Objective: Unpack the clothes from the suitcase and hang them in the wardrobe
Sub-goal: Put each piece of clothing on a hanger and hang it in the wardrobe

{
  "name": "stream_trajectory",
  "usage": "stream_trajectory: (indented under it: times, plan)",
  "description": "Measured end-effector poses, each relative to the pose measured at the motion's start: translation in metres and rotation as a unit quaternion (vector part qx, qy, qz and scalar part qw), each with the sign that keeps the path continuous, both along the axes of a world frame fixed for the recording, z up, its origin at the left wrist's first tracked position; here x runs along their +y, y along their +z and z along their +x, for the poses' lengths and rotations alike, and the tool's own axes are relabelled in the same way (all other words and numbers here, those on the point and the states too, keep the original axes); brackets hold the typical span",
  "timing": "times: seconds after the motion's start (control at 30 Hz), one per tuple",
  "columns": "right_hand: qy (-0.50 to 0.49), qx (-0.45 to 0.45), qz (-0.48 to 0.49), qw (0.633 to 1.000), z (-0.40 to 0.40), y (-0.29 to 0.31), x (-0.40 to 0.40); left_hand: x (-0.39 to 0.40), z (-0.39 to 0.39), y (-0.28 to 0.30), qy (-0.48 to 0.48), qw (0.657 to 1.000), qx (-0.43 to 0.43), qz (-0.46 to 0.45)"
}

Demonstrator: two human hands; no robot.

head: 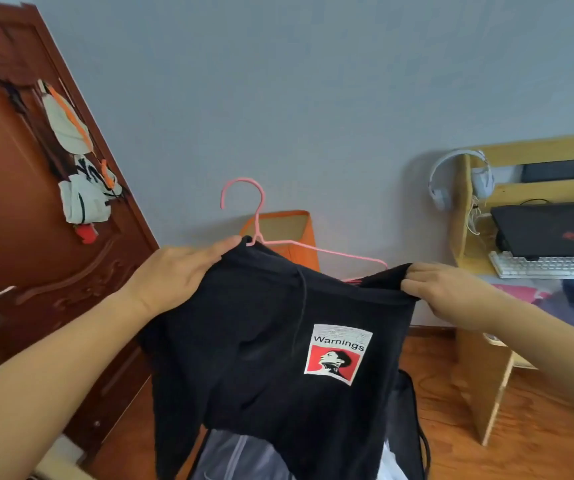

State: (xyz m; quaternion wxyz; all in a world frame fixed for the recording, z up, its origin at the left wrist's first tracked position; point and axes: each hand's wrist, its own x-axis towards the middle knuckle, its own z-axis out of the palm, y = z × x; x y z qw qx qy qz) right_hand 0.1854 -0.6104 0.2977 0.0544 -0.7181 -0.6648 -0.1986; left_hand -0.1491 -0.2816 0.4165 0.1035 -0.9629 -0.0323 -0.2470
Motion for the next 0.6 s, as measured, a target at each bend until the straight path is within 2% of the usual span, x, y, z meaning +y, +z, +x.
stream_trajectory:
  times: [0.1, 0.2, 0.3, 0.4, 0.43, 0.5, 0.57, 0.6]
  plan:
    - [0.0, -0.002, 0.001, 1.0, 0.009, 0.004, 0.006, -0.015, 0.003, 0.003, -0.039, 0.995, -0.031, -0.091]
    - [0.009, -0.007, 0.022, 1.0, 0.019, 0.015, 0.005, -0.018, -0.001, 0.005, -0.037, 0.983, -0.058, -0.171]
    - [0.005, 0.01, 0.056, 0.998, 0.014, 0.018, 0.004, -0.031, 0.003, 0.005, -0.041, 0.948, -0.111, -0.294]
    - [0.02, 0.046, 0.068, 0.996, 0.002, 0.004, 0.004, -0.042, 0.017, -0.003, -0.05, 0.916, -0.19, -0.35]
    - [0.021, 0.055, 0.076, 0.995, 0.003, 0.004, 0.002, -0.039, 0.02, -0.006, -0.046, 0.917, -0.194, -0.346]
    - [0.013, 0.043, 0.09, 0.995, 0.008, 0.01, -0.008, -0.028, 0.013, -0.014, -0.054, 0.942, -0.164, -0.286]
    - [0.01, 0.001, 0.087, 0.996, 0.011, 0.022, -0.022, -0.013, -0.001, -0.024, -0.059, 0.969, -0.066, -0.229]
    - [0.019, -0.025, 0.08, 0.996, 0.011, 0.029, -0.027, 0.0, -0.006, -0.031, -0.053, 0.987, -0.013, -0.154]
